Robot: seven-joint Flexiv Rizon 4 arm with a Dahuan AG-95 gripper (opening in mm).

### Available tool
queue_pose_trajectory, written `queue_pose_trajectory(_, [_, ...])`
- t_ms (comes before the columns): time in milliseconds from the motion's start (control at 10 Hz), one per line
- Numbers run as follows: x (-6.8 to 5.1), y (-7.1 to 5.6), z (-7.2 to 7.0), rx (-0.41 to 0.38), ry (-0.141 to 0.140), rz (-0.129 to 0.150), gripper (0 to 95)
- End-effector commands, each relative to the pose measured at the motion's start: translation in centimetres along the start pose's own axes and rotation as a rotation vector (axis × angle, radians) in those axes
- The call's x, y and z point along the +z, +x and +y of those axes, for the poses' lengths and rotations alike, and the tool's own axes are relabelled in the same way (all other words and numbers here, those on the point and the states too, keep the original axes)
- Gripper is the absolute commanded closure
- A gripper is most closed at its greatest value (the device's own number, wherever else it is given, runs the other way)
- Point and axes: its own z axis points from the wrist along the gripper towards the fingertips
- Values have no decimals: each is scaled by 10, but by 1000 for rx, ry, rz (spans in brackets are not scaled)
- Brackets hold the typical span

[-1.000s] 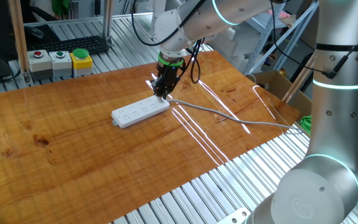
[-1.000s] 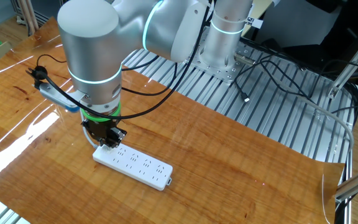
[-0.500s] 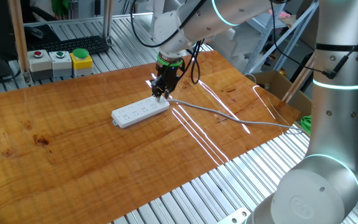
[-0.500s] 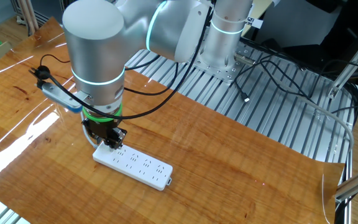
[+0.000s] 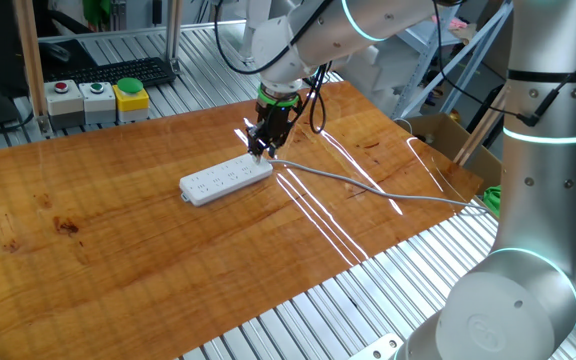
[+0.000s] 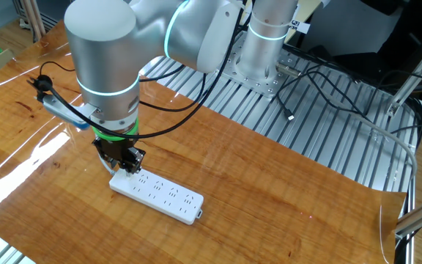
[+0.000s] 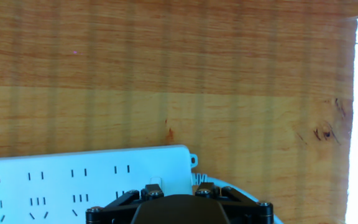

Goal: Turn on the power strip by pressing the button

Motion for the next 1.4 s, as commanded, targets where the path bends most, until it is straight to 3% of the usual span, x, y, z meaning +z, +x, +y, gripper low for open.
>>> queue_pose_trajectory(100, [1,0,0,3,7,0,570])
queue_pose_trajectory(800, [16,-8,2,-1,3,6,570])
queue_pose_trajectory(900, [14,-7,2,0,3,7,570])
queue_pose_trajectory(1100, [-2,0,-3,7,-18,41,570])
queue_pose_trajectory(1400, [-4,2,-4,-1,-27,61,570])
